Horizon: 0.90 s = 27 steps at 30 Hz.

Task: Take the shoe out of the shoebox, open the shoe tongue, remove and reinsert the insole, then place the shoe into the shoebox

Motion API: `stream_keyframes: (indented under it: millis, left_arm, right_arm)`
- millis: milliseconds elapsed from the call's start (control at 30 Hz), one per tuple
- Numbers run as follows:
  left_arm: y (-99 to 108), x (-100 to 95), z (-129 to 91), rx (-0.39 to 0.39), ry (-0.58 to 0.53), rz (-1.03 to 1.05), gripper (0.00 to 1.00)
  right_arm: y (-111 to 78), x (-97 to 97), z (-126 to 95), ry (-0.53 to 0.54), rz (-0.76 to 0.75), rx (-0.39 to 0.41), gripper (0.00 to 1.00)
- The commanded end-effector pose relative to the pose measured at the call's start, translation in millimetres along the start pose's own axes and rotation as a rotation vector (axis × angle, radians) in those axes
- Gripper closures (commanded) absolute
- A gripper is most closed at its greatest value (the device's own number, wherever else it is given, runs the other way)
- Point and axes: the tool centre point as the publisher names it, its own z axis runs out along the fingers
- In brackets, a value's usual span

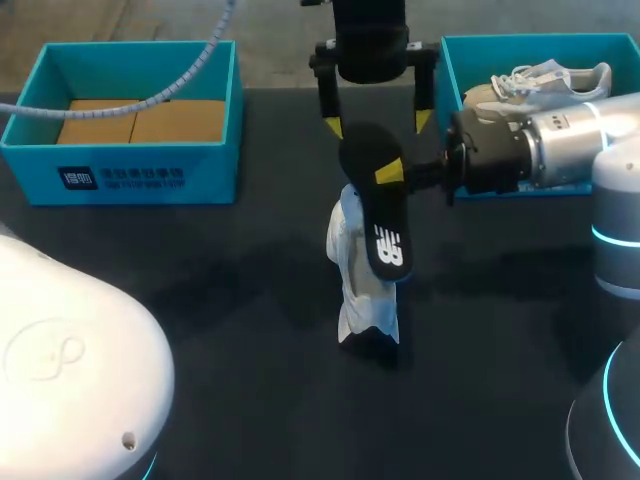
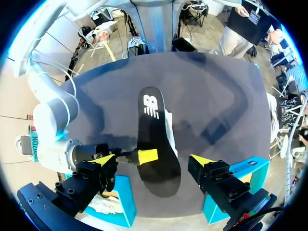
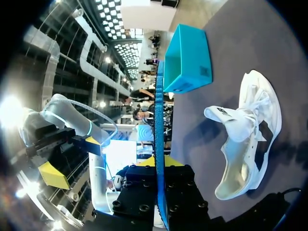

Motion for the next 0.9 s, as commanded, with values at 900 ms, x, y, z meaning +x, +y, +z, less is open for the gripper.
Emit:
stream_keyframes:
  millis: [900]
  left_arm:
    - [-7.9, 2.6, -3.4, -0.132, -0.398, -0.011, 0.00]
  right_arm:
    - [-4.6, -0.5, -6.2, -0.001, 0.011, 0.004, 1.00]
